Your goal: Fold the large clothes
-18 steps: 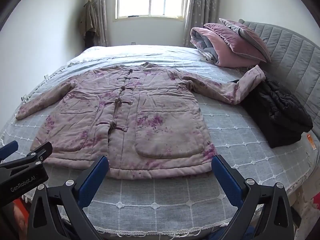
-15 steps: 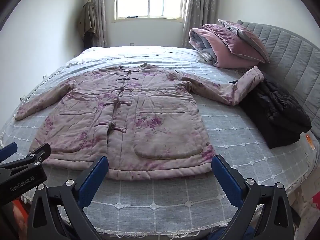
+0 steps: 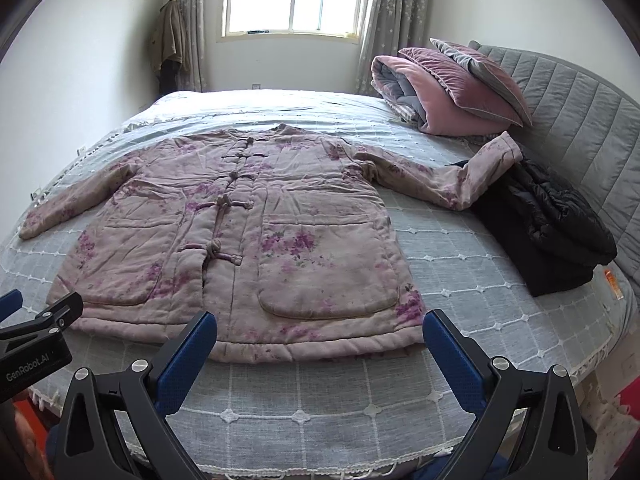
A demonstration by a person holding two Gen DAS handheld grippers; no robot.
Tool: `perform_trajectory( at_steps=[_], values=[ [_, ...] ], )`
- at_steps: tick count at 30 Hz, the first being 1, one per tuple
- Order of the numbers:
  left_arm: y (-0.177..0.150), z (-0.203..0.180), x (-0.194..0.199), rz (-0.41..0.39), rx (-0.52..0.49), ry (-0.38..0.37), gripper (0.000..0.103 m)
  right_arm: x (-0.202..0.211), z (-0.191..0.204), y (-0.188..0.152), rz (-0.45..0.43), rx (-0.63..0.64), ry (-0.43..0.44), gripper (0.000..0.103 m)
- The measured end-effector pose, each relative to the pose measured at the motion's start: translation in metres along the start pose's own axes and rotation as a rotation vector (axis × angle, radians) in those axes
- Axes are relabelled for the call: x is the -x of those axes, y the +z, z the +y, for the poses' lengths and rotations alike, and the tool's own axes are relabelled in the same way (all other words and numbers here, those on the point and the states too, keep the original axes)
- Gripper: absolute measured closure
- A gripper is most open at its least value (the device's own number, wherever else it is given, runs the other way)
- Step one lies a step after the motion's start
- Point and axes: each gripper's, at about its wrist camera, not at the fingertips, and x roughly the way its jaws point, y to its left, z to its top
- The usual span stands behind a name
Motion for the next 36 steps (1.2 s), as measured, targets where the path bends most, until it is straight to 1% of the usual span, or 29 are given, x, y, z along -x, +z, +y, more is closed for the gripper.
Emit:
perform_trajectory(
  at_steps=[3, 4, 5, 7, 8, 11, 12, 16, 19, 23, 26, 28, 30, 33, 35, 36],
  values=[
    [0.0, -0.004, 0.0, 0.003, 0.0, -0.006, 0.0, -0.001, 0.002, 0.0, 0.003, -0.009, 0.022, 0.0],
    [0.0, -0.003, -0.002, -0.017, -0.002, -0.002, 0.0, -0.001, 0.003, 0.0, 0.002, -0.006, 0.026, 0.0],
    [0.0, -0.004, -0.003, -0.016, -0.003, -0.005, 0.0, -0.001, 0.004, 0.0, 0.007, -0.005, 0.031, 0.0],
    [0.0, -0.005, -0.003, 0.002, -0.008, -0.007, 0.0, -0.003, 0.006, -0.001, 0.018, 0.006, 0.028, 0.0],
    [-0.001, -0.004, -0.004, 0.019, -0.008, -0.009, 0.0, -0.003, 0.005, -0.002, 0.019, -0.001, 0.035, 0.0],
    [-0.001, -0.004, -0.006, 0.032, -0.007, -0.009, 0.0, -0.006, 0.006, -0.002, 0.022, -0.013, 0.057, 0.0],
    [-0.001, -0.003, -0.008, 0.053, -0.008, -0.006, 0.0, -0.007, 0.007, -0.003, 0.021, -0.009, 0.053, 0.0],
    [-0.001, 0.001, -0.011, 0.069, 0.01, -0.017, 0.0, -0.008, 0.01, -0.003, 0.013, 0.006, 0.045, 0.0],
    [-0.003, 0.004, -0.016, 0.047, 0.007, -0.003, 0.0, -0.011, 0.011, -0.005, 0.001, 0.011, 0.043, 0.0],
    [-0.004, 0.011, -0.022, 0.053, 0.011, 0.01, 0.0, -0.015, 0.012, -0.006, -0.005, -0.001, 0.051, 0.0],
    [-0.004, 0.018, -0.025, 0.051, 0.011, 0.01, 0.0, -0.017, 0.012, -0.007, -0.006, 0.004, 0.039, 0.0],
    [-0.001, 0.031, -0.031, 0.057, 0.018, 0.019, 0.0, -0.021, 0.012, -0.008, 0.003, 0.009, 0.035, 0.0],
    [0.004, 0.05, -0.038, 0.059, 0.046, 0.068, 0.0, -0.025, 0.012, -0.008, -0.002, 0.018, 0.021, 0.0],
    [0.008, 0.08, -0.05, 0.072, 0.106, 0.085, 0.0, -0.032, 0.008, -0.009, -0.014, 0.027, -0.016, 0.0],
    [0.009, 0.103, -0.056, 0.08, 0.147, 0.113, 0.0, -0.039, 0.002, -0.011, 0.002, 0.014, -0.027, 0.0],
    [0.007, 0.11, -0.061, 0.081, 0.171, 0.108, 0.0, -0.043, -0.001, -0.012, 0.014, 0.008, -0.03, 0.0]
  ],
)
